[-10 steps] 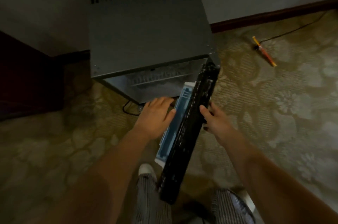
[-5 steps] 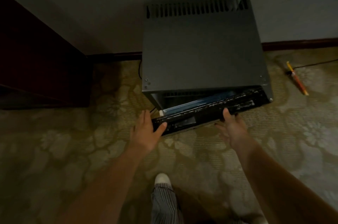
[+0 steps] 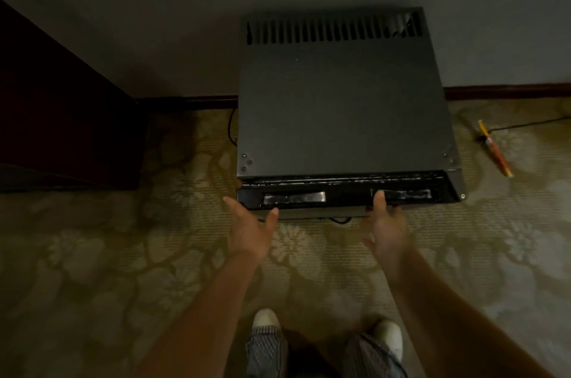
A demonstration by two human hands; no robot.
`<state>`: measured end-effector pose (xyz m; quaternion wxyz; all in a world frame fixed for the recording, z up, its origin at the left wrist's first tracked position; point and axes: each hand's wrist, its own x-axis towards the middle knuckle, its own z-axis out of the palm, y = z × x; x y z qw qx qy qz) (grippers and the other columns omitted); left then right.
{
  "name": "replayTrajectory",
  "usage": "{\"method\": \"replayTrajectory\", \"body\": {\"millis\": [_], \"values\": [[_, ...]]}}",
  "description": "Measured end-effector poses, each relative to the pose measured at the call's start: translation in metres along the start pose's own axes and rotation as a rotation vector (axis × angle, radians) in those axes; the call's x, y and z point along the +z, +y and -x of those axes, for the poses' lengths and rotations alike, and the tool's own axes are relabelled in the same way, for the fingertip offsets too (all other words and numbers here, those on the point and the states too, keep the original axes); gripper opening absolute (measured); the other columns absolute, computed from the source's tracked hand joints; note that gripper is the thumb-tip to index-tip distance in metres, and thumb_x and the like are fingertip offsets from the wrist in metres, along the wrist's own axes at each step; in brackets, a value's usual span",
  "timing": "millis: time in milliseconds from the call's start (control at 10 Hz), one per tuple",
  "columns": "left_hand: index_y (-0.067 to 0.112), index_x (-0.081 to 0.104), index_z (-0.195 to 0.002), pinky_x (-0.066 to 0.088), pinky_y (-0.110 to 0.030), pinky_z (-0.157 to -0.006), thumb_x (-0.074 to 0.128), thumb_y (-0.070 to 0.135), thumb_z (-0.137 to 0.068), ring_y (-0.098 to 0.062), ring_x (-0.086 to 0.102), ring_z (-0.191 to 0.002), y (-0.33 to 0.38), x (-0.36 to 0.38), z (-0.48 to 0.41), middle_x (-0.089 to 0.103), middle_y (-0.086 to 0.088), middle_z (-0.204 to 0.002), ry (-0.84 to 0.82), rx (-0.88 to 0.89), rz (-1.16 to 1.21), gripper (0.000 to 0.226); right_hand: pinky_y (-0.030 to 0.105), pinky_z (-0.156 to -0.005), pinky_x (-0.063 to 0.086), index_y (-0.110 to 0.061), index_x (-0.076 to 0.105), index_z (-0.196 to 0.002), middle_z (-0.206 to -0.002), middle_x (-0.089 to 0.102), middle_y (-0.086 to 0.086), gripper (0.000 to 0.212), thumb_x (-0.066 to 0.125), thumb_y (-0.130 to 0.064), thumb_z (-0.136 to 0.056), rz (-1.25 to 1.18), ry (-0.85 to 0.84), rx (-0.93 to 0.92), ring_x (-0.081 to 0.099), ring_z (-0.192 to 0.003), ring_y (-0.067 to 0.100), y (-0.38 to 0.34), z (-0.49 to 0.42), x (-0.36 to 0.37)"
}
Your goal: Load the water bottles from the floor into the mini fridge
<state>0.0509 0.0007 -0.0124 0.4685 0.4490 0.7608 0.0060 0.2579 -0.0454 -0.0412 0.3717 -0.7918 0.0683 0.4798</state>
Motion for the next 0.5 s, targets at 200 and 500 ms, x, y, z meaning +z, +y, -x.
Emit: {"method": "replayTrajectory", "body": {"millis": [200, 500], "values": [[0.007, 0.031, -0.143, 0.04, -0.034, -0.103, 0.057, 0.032, -0.09, -0.029, 0.048, -0.124, 0.018, -0.017, 0.001, 0.049, -0.011, -0.137, -0.088, -0.022, 0.054, 0.063, 0.051, -0.099, 0.045, -0.005, 0.047, -0.127, -0.121, 0.059, 0.018, 0.056, 0.052, -0.046, -0.09, 0.34, -0.028, 0.112, 0.057, -0.11, 0.035, -0.036, 0.009, -0.015], [0.007, 0.057, -0.102, 0.045, -0.037, -0.099, 0.048, 0.03, -0.096, -0.027, 0.055, -0.107, 0.135, -0.073, 0.089, 0.054, -0.011, -0.106, -0.33, 0.119, 0.012, 0.025, 0.029, -0.056, 0.047, -0.001, 0.054, -0.101, -0.084, 0.062, 0.015, 0.027, 0.048, -0.027, -0.095, 0.756, -0.234, -0.169, 0.055, -0.061, 0.023, -0.135, 0.098, -0.062]]}}
